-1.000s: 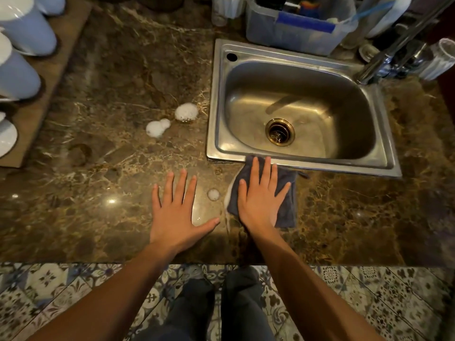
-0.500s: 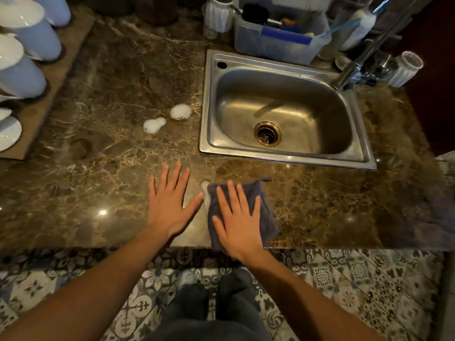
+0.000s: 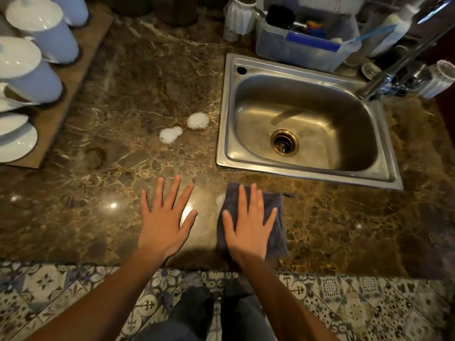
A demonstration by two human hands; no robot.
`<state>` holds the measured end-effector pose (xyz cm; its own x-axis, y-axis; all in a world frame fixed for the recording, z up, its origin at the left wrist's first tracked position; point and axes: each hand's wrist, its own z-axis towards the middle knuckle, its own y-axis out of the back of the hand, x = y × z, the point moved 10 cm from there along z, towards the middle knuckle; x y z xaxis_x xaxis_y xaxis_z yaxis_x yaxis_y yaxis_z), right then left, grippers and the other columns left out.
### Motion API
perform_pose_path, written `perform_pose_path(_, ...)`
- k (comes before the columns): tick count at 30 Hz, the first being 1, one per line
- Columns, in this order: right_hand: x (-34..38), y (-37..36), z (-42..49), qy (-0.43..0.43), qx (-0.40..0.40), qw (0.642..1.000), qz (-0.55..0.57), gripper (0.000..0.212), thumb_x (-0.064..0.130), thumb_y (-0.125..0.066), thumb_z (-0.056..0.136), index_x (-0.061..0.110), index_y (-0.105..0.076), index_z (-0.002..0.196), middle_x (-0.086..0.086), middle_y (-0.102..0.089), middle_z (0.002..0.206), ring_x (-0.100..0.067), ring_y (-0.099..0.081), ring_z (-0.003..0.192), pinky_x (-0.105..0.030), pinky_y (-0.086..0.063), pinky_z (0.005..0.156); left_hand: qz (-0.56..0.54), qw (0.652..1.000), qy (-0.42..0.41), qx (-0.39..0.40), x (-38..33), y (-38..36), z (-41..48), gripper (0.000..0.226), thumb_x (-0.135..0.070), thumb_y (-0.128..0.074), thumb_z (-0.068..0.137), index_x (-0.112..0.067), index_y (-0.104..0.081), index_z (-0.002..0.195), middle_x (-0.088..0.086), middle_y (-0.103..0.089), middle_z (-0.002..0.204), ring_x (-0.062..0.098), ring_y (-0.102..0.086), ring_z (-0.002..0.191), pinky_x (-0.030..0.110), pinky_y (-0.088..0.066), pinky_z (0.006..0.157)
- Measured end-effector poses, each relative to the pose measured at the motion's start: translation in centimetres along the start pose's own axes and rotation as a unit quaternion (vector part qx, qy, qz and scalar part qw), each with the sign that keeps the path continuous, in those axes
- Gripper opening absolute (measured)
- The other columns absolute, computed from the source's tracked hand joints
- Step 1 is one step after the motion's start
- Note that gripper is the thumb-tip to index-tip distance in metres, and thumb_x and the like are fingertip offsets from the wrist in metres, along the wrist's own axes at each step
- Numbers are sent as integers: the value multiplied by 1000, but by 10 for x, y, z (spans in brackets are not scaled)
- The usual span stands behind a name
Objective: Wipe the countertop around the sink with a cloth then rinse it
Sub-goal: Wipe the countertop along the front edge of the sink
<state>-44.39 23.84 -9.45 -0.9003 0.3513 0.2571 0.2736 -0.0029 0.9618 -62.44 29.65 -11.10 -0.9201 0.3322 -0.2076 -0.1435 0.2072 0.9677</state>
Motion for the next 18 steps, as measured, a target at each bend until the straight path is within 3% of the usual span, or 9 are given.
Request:
perform_pose_path(3, 5, 17, 43, -90, -73, 990, 81, 71, 57, -12, 91, 23, -11, 153, -2, -10, 161, -16, -2, 148, -54, 4, 116, -14, 1000, -1, 6, 0, 0, 1, 61, -58, -10, 96, -34, -14, 152, -2, -9, 160, 29, -1, 148, 58, -2, 113)
perform_pose_path(5, 17, 19, 70, -93, -79, 988, 93, 71, 57, -11, 90, 22, -13, 153, -1, -13, 161, -16, -2, 148, -55, 4, 116, -21, 1000, 4, 5, 0, 1, 2, 60, -57, -13, 95, -36, -12, 151, -4, -5, 161, 26, 4, 148, 56, 2, 114)
perform_pose_path(10, 45, 3, 78, 61, -7, 998, -2, 68, 55, -12, 92, 25, -10, 153, 0, -4, 161, -17, 3, 148, -60, 10, 112, -26, 1000, 4, 4, 1, 1, 1, 60, -59, -6, 95, -37, -11, 151, -5, -4, 160, 26, 5, 148, 57, 2, 114)
perform_pose_path(14, 74, -11, 52, 264, 64, 962, -33, 61, 50, -32, 94, 29, -23, 150, 0, -16, 160, -18, -3, 147, -63, 0, 112, -30, 1000, -3, 1, 1, 0, 1, 63, -58, -7, 96, -30, -23, 150, -5, -8, 159, 25, 1, 147, 55, 1, 114)
perform_pose_path(18, 61, -13, 25, 306, 89, 947, -42, 60, 52, -34, 93, 31, -27, 149, 3, -19, 159, -20, -7, 147, -57, 6, 114, -83, 996, 17, -22, 4, 7, 0, 67, -58, -10, 95, -23, -20, 152, -6, -9, 160, 16, 7, 147, 50, 6, 117)
